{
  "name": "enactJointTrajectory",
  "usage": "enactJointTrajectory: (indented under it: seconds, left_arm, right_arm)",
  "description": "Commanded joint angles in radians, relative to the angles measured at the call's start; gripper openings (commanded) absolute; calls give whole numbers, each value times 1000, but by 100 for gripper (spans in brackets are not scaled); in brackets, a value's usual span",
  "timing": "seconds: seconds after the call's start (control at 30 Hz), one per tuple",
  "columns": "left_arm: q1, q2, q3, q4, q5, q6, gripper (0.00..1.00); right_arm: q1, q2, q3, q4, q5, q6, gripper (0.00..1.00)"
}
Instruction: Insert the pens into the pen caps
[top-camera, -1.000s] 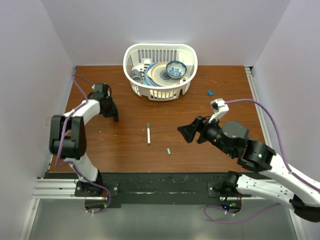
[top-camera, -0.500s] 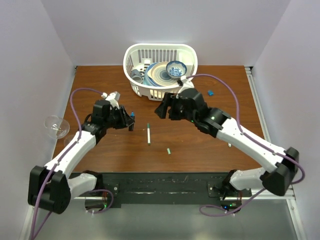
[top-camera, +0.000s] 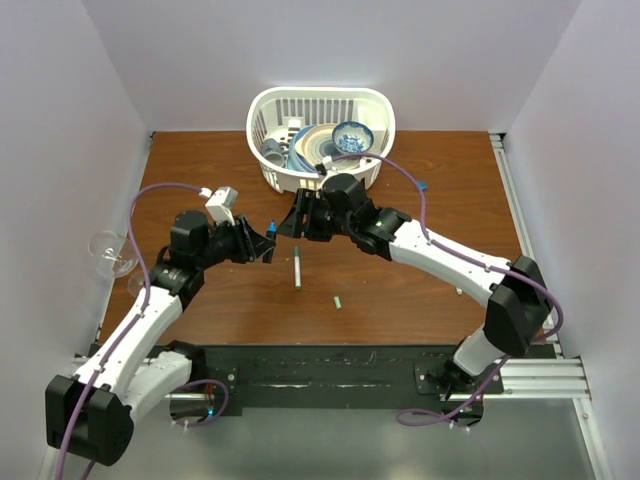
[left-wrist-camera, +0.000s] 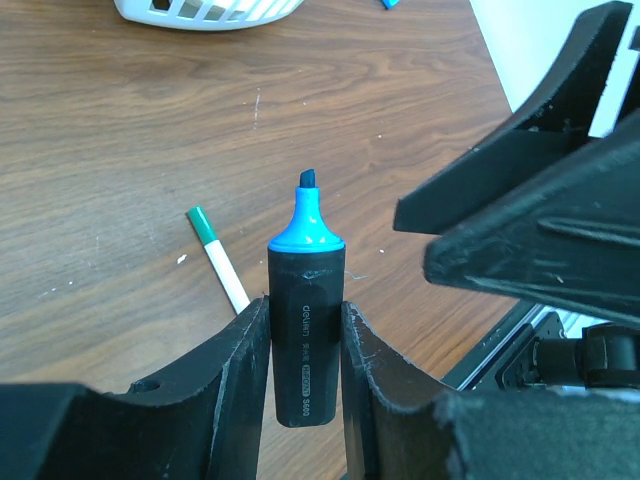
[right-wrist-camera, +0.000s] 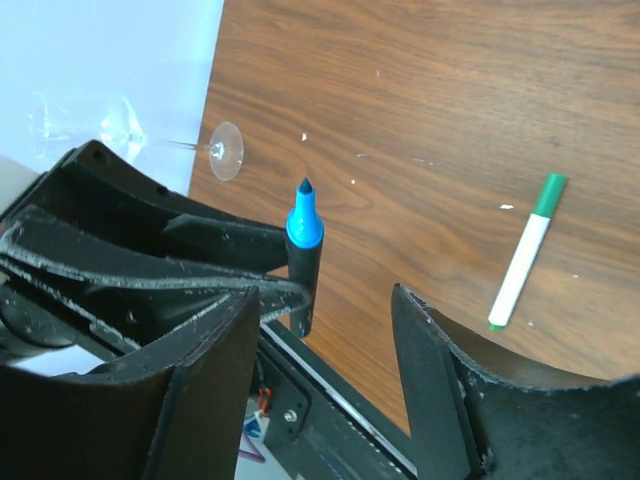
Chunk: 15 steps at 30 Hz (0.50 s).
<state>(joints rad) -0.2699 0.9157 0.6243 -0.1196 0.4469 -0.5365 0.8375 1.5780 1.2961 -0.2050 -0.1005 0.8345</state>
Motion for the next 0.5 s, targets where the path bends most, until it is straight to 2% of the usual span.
enactJointTrajectory:
  seconds: [0.0,0.47]
  left_arm:
    - [-3,-23,2,55,33,21,0]
    - [-3,-60,-3,69,35,18,0]
  right_arm:
    - [2,3,66,72,-21,54,56]
    - [48,109,131,9,18,68,49]
